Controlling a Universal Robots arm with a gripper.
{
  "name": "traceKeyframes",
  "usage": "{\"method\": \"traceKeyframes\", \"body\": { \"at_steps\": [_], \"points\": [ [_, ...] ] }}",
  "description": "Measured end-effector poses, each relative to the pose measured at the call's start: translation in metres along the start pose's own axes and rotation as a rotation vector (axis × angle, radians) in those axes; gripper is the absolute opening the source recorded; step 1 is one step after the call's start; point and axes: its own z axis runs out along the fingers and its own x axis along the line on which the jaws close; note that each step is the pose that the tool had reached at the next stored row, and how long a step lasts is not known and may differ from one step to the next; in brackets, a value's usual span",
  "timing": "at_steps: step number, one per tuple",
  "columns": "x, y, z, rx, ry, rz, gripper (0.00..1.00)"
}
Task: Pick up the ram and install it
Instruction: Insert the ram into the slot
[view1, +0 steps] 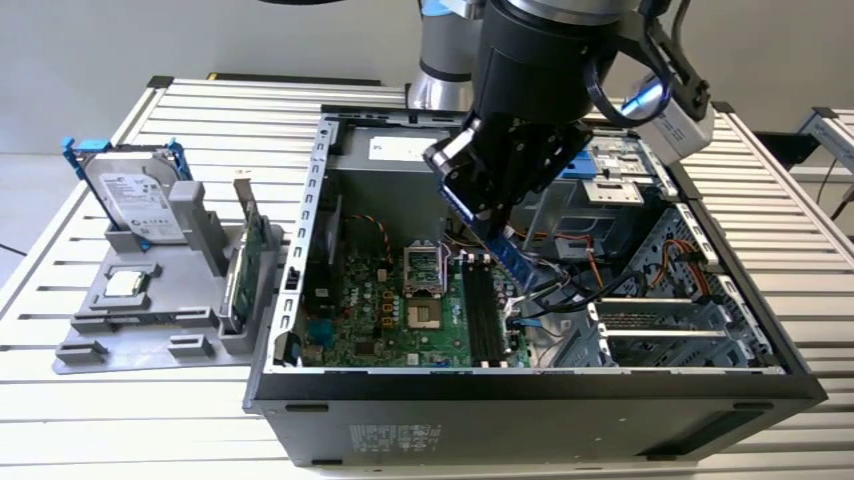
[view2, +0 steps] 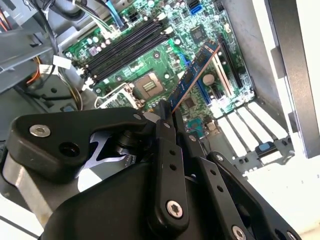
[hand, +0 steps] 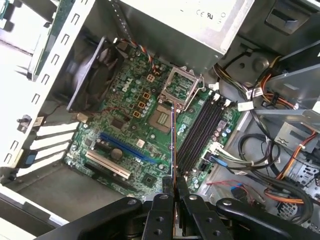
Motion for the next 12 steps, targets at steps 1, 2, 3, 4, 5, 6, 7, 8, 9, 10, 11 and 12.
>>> {"method": "traceKeyframes", "body": {
  "at_steps": [1, 2, 3, 4, 5, 6, 7, 8, 9, 10, 11, 12],
  "points": [
    [0.0, 0.0, 0.0, -0.0004, -0.0001, 0.009, 0.0],
    [0.0, 0.0, 0.0, -0.0007, -0.0001, 0.017, 0.0],
    [0.0, 0.0, 0.0, -0.001, -0.0002, 0.026, 0.0],
    [0.0, 0.0, 0.0, -0.0013, -0.0003, 0.035, 0.0],
    [0.0, 0.0, 0.0, -0.0016, -0.0003, 0.044, 0.0],
    [0.0, 0.0, 0.0, -0.0019, -0.0003, 0.052, 0.0],
    [0.0, 0.0, 0.0, -0.0022, -0.0004, 0.062, 0.0],
    [0.0, 0.0, 0.0, -0.0026, -0.0004, 0.071, 0.0],
    [0.0, 0.0, 0.0, -0.003, -0.0005, 0.082, 0.0],
    [0.0, 0.0, 0.0, -0.0033, -0.0005, 0.091, 0.0],
    [0.0, 0.0, 0.0, -0.0037, -0.0006, 0.102, 0.0],
    [0.0, 0.0, 0.0, -0.0041, -0.0007, 0.113, 0.0]
  ]
}}
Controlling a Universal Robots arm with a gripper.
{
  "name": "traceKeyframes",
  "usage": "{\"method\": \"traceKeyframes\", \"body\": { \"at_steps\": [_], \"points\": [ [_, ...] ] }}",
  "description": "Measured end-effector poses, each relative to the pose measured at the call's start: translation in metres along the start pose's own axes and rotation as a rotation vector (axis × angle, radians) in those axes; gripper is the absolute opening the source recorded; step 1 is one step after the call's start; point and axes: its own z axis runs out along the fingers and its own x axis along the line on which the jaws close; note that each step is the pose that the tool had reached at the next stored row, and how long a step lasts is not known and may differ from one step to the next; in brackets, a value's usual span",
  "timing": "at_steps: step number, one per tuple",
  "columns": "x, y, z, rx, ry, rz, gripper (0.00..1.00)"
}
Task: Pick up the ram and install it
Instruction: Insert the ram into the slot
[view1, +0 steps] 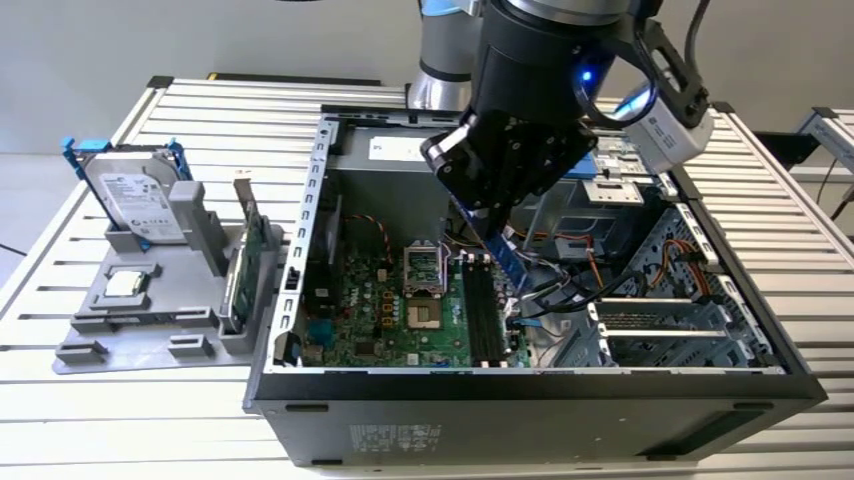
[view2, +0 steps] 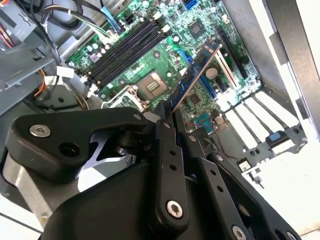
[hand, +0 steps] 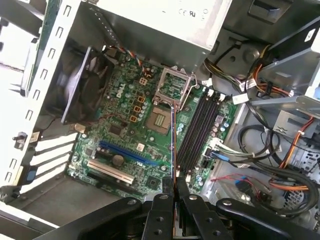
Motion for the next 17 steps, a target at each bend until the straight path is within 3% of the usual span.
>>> {"method": "traceKeyframes", "body": {
  "at_steps": [17],
  "points": [
    [0.0, 0.0, 0.0, -0.0062, -0.001, 0.175, 0.0]
  ]
}}
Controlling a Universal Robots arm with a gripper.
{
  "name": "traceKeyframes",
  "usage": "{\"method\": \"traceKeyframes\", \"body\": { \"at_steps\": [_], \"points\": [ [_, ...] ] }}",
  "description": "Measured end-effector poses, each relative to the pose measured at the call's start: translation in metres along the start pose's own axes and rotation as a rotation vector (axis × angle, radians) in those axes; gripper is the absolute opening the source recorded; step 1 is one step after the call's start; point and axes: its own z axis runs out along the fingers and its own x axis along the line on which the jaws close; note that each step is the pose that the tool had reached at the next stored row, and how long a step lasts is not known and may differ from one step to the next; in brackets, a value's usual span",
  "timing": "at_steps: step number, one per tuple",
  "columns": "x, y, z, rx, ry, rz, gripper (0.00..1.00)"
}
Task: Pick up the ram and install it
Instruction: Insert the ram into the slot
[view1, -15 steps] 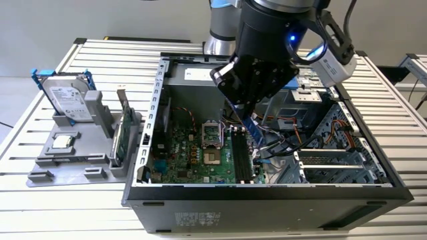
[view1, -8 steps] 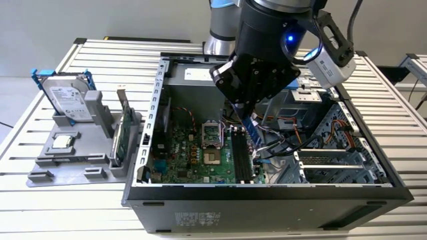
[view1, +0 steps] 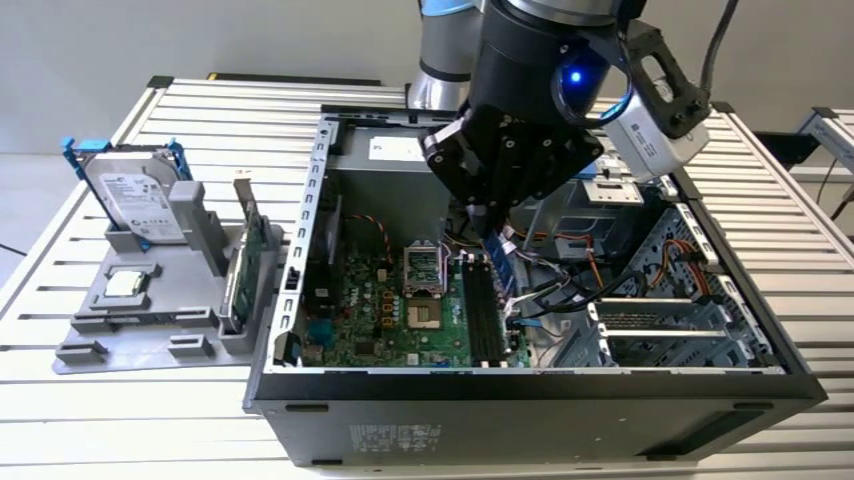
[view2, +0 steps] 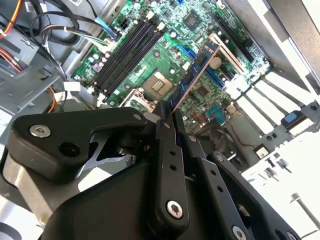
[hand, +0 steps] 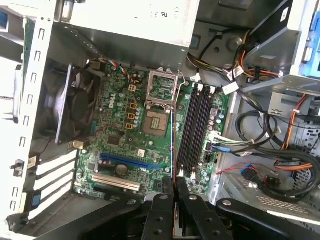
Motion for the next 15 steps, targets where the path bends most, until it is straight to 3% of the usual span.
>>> {"method": "traceKeyframes", "body": {
  "at_steps": [15],
  "points": [
    [0.0, 0.0, 0.0, -0.0053, -0.0009, 0.148, 0.0]
  ]
}}
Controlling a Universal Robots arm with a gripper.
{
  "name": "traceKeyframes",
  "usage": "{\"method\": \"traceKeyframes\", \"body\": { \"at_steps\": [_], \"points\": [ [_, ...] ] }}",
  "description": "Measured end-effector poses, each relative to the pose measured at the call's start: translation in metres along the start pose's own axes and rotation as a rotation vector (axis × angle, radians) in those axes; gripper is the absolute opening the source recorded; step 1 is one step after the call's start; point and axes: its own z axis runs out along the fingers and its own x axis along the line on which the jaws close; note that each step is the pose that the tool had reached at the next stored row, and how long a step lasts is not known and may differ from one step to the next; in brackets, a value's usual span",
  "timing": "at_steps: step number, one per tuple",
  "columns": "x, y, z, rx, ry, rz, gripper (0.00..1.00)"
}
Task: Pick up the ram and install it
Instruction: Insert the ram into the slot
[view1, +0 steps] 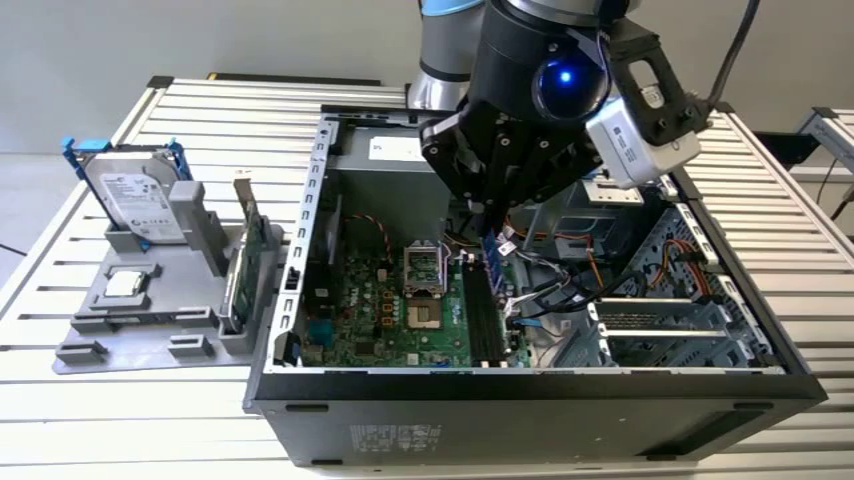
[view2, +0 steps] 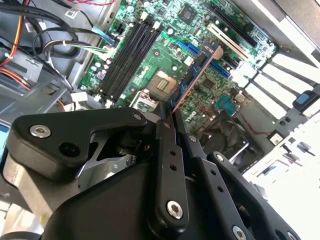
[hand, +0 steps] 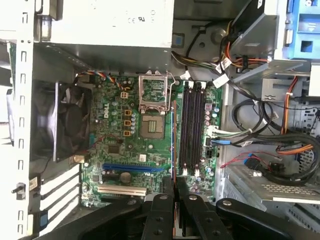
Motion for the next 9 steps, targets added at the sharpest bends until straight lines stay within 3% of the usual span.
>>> {"method": "traceKeyframes", "body": {
  "at_steps": [9],
  "points": [
    [0.0001, 0.0, 0.0, -0.0009, -0.0001, 0.027, 0.0]
  ]
}}
